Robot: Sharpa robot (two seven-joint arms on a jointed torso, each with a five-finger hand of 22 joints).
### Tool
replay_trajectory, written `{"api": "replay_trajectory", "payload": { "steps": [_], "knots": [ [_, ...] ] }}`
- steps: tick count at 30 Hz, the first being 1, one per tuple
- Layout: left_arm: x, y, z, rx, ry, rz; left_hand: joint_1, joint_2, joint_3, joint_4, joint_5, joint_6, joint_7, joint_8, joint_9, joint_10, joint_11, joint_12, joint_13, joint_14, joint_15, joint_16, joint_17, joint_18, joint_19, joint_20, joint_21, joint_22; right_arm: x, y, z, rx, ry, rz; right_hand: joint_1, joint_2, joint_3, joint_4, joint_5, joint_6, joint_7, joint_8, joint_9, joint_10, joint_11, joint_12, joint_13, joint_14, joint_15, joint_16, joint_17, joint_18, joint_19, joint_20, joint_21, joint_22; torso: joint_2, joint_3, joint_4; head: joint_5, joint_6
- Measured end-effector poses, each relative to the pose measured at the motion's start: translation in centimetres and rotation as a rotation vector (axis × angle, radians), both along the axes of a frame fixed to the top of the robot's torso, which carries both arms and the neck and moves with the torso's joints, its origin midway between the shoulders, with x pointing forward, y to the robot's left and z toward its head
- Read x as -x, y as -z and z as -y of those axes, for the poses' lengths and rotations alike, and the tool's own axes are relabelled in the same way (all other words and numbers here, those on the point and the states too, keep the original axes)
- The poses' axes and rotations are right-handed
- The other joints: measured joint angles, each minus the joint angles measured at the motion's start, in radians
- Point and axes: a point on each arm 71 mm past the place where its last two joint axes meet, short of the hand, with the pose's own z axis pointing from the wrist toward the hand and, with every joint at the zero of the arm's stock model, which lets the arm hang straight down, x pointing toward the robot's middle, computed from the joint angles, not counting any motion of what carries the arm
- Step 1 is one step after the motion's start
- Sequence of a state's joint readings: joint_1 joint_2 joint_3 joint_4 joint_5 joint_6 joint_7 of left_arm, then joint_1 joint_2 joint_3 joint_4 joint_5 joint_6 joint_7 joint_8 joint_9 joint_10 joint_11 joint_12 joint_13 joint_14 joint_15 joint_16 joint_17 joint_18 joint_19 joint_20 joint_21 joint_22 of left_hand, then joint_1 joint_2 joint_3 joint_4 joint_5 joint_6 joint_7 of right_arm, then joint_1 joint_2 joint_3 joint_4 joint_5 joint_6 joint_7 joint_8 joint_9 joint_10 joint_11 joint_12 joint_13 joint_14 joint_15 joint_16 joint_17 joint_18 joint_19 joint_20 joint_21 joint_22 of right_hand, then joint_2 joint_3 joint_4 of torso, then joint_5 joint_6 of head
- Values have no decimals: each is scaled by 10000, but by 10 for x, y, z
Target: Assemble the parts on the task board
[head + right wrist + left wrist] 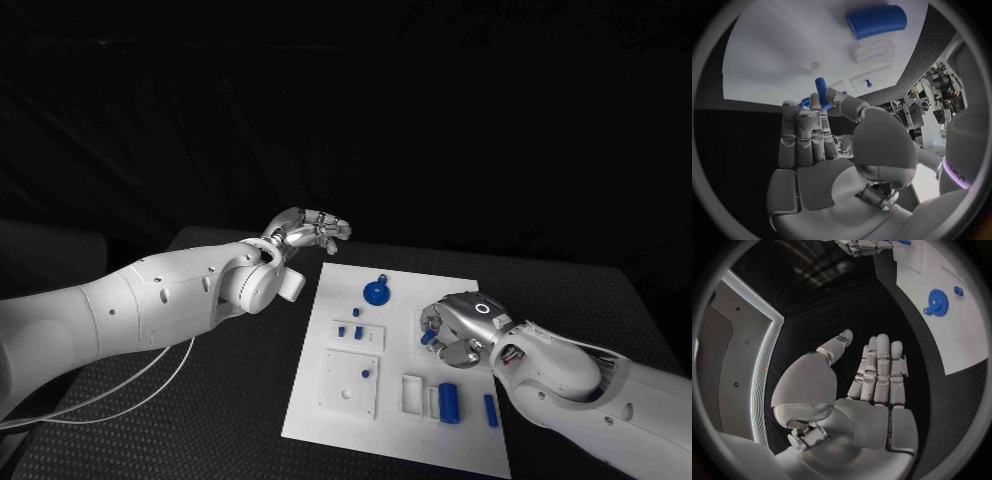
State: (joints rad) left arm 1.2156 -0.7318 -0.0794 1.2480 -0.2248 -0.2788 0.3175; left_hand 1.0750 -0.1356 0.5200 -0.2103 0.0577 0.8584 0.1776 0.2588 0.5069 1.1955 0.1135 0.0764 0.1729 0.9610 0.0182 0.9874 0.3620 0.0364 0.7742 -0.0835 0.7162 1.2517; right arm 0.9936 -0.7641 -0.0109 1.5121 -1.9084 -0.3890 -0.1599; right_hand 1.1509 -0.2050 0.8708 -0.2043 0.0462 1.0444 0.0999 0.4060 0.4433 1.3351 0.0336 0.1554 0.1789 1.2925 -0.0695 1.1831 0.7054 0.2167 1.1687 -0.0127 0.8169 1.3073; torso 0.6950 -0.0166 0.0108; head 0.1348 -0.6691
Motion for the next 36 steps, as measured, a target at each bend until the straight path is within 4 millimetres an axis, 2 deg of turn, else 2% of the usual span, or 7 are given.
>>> {"api": "replay_trajectory", "payload": {
  "steps": [4,8,14,18,26,36],
  "knots": [
    [0,0,0,5,-3,-1,0,0,0,0,0,0,0,0,0,0,0,0,0,0,0,0,0,-10,0,0,0,0,4,-14,-3,-360,-113,196,0,0,0,0,0,19,-19,24,0,0,0,37,24,-14,-14,0,-1,0,0,0,39,0,-1,-4,-6,15,-4],
    [0,0,1,13,7,-4,0,0,0,0,0,0,0,0,1,0,0,0,1,0,0,0,-1,-56,0,0,0,-1,12,-21,-15,-758,-409,131,1,-1,2,2,-7,22,-23,34,0,-1,0,41,25,-15,-14,0,8,1,-1,1,40,0,-1,-9,-6,34,-20],
    [0,0,2,28,32,-6,0,0,0,0,0,0,0,0,-9,0,0,0,1,0,0,0,10,-61,0,0,0,-2,22,-22,-49,-1355,-1070,-164,1,-2,55,0,-8,29,-32,34,0,-1,-1,41,25,-15,-14,0,8,1,-2,2,40,0,-1,-16,-5,62,-49],
    [0,0,4,41,45,-10,0,0,0,0,0,0,0,0,-8,0,0,0,1,0,0,0,9,-64,-1,0,0,-2,33,-14,-71,-1554,-1542,-471,0,-2,55,0,-32,29,-33,34,0,-2,-1,41,40,-14,-14,0,8,1,-3,3,40,0,-1,-20,0,82,-67],
    [-1,0,8,79,113,-16,0,0,0,0,0,0,0,-1,-7,-1,-1,0,2,0,0,0,8,-71,-1,1,0,7,49,-2,-101,-1631,-2308,-800,0,-3,54,0,-38,27,-33,34,0,-3,-1,41,43,-13,-12,0,7,2,-4,4,40,0,-1,-26,17,128,-124],
    [-2,1,17,142,241,-25,0,0,0,0,0,0,0,-1,-6,-7,4,0,-6,-1,0,-39,18,-105,-1,1,0,6,62,23,-119,-1186,-2758,-1104,-1,-5,82,-28,-45,9,-47,30,0,-5,-1,39,45,-10,-10,0,5,2,-6,6,39,0,2,-33,15,261,-190]
  ]
}}
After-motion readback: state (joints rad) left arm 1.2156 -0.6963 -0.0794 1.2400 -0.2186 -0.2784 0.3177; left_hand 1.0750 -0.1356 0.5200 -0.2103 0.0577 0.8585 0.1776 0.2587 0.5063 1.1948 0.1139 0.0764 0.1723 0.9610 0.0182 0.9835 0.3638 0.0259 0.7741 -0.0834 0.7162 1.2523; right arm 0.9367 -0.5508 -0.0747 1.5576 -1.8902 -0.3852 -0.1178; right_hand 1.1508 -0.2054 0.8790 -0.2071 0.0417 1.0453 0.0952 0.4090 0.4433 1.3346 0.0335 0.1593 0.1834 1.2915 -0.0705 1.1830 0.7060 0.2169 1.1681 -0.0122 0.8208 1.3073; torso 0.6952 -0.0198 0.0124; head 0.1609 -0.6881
